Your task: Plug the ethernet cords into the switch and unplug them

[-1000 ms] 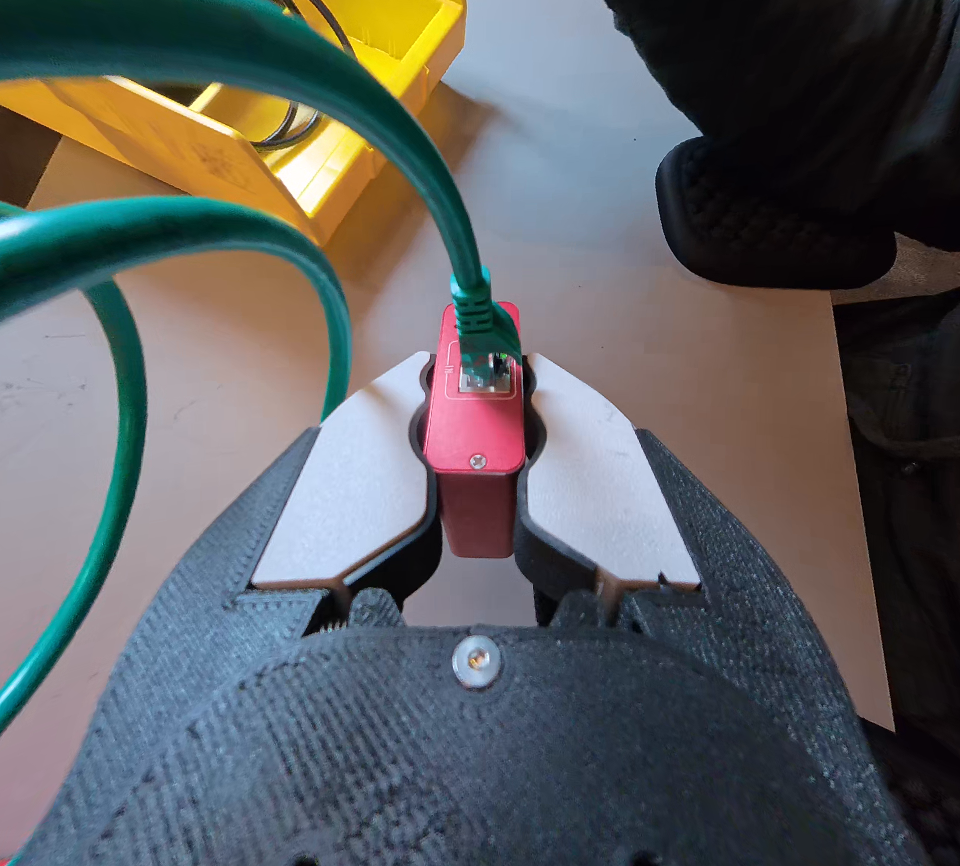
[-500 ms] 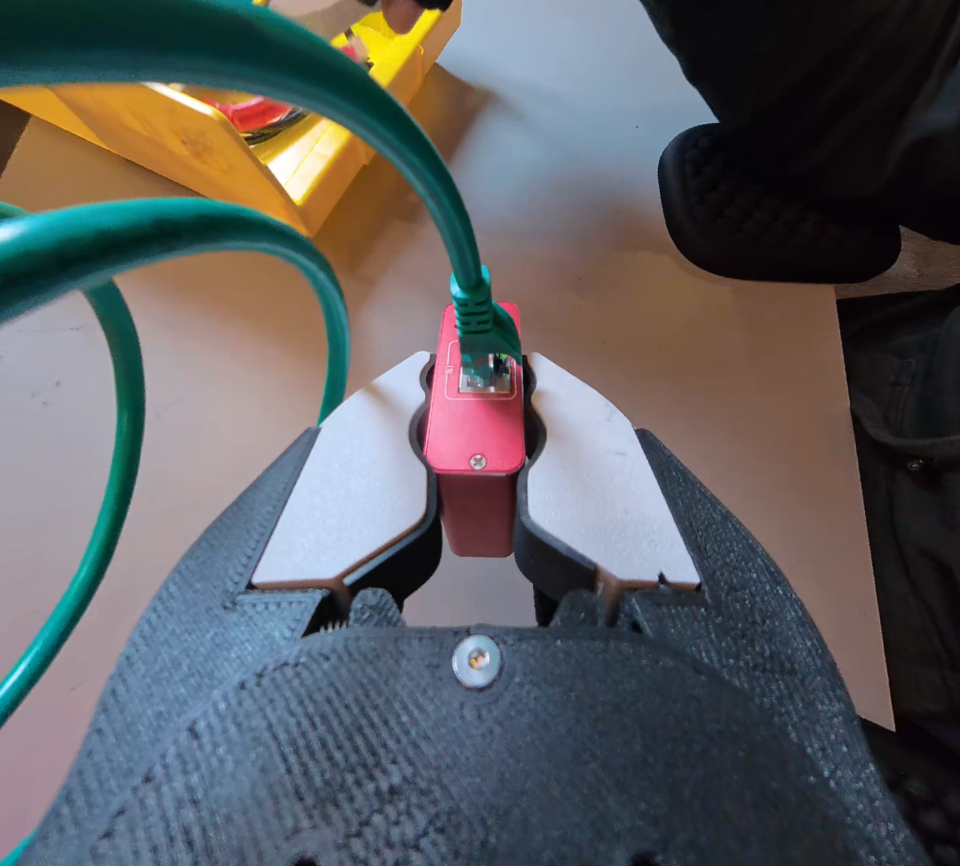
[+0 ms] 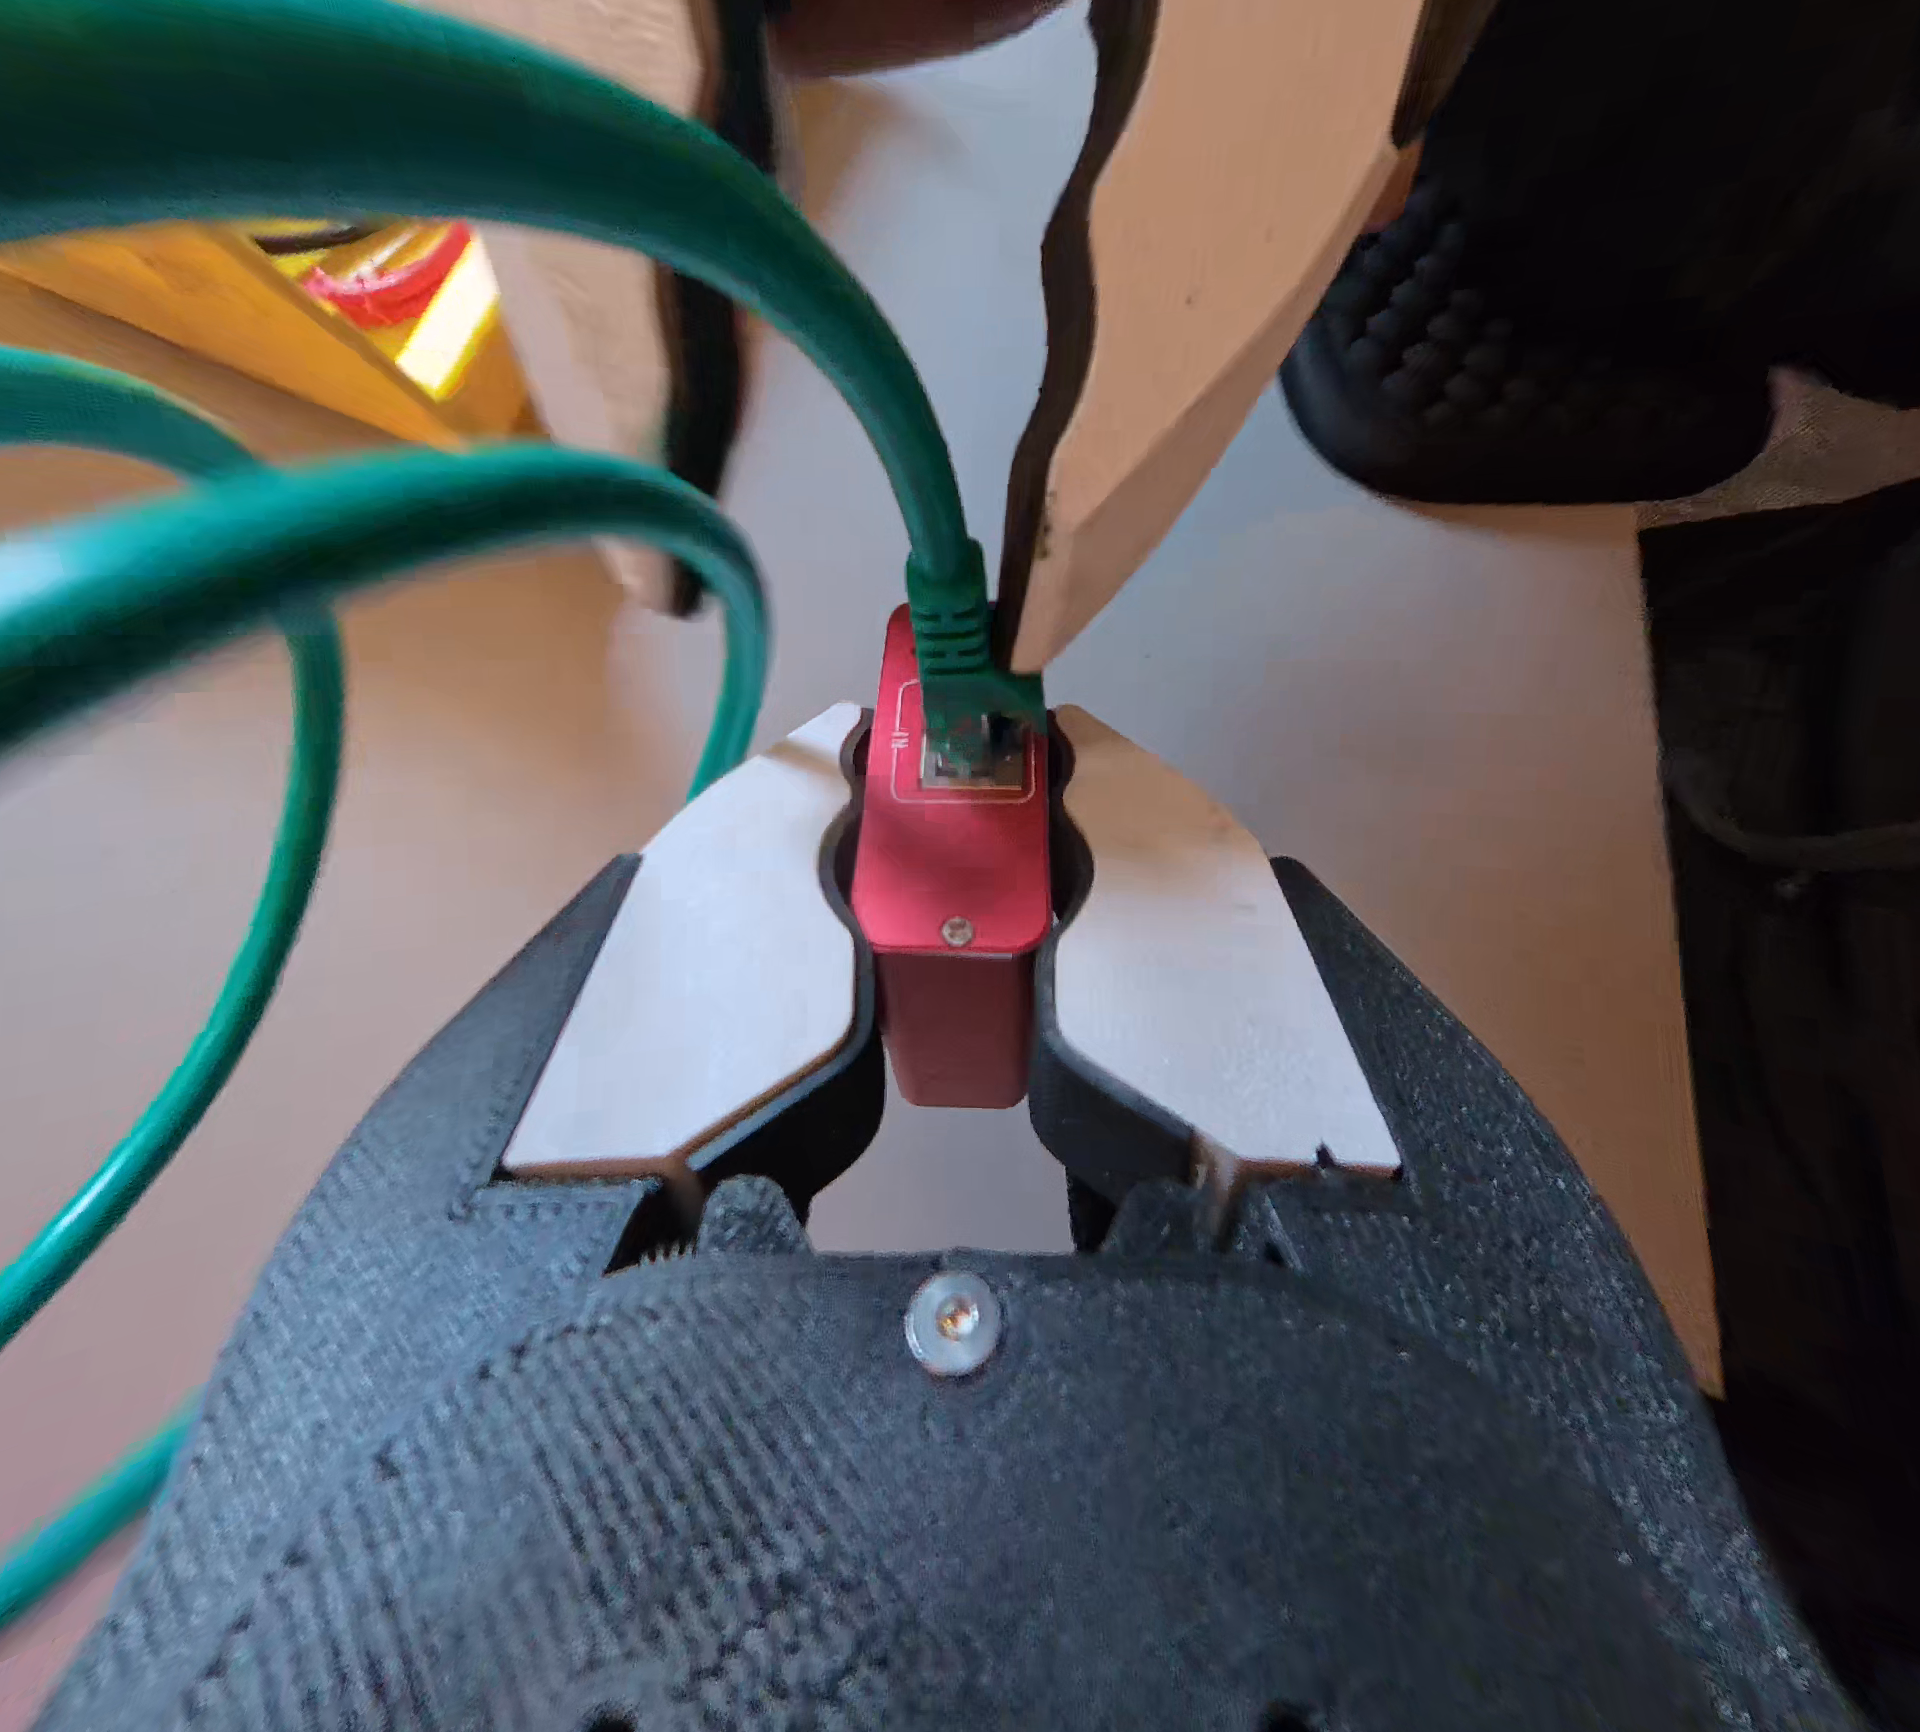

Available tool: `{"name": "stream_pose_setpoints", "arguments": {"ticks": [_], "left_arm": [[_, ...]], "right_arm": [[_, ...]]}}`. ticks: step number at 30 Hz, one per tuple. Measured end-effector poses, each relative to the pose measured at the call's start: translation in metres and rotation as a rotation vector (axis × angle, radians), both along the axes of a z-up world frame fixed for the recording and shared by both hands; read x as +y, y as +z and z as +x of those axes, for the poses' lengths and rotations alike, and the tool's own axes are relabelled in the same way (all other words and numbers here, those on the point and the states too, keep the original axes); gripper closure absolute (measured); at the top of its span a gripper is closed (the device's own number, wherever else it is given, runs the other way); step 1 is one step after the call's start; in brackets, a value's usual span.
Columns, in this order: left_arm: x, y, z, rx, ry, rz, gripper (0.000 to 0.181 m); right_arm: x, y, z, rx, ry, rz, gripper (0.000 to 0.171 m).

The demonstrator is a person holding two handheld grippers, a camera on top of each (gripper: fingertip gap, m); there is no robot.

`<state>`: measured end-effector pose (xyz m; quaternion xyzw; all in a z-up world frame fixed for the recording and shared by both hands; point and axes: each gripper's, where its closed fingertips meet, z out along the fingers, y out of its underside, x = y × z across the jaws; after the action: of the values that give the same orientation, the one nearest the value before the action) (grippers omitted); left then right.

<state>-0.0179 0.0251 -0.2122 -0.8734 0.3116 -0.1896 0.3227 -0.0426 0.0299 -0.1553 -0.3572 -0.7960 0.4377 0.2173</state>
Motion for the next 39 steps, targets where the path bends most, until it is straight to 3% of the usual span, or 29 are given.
{"name": "stream_pose_setpoints", "arguments": {"ticks": [3, 8, 12, 20, 24, 27, 33, 37, 39], "left_arm": [[0.0, -0.001, -0.004, -0.016, 0.014, -0.003, 0.152], [0.0, 0.009, 0.002, -0.104, -0.026, 0.032, 0.151], [0.007, 0.037, -0.003, -0.264, -0.019, 0.173, 0.149], [0.019, 0.112, 0.007, -0.876, -0.025, 0.579, 0.136], [0.012, 0.154, -0.011, -1.057, 0.057, 0.791, 0.152], [0.007, 0.165, -0.03, -0.918, 0.123, 0.825, 0.153], [-0.008, 0.171, -0.072, -0.334, 0.274, 0.781, 0.152], [-0.015, 0.155, -0.065, -0.094, 0.223, 0.684, 0.153], [-0.014, 0.14, -0.049, -0.035, 0.159, 0.605, 0.153]], "right_arm": [[-0.006, 0.0, 0.001, 0.027, 0.035, 0.017, 0.156], [-0.01, 0.011, 0.001, 0.073, 0.052, -0.011, 0.157], [-0.004, 0.046, -0.001, 0.208, 0.012, -0.148, 0.157], [0.015, 0.131, 0.011, 0.586, -0.066, -0.5, 0.158], [0.018, 0.142, 0.014, 0.657, -0.064, -0.609, 0.157], [0.025, 0.133, 0.009, 0.609, -0.096, -0.567, 0.157], [0.04, 0.083, 0.002, 0.42, -0.19, -0.078, 0.164], [0.028, 0.079, 0.006, 0.389, -0.164, 0.061, 0.155], [0.018, 0.06, 0.002, 0.339, -0.142, 0.194, 0.147]]}}
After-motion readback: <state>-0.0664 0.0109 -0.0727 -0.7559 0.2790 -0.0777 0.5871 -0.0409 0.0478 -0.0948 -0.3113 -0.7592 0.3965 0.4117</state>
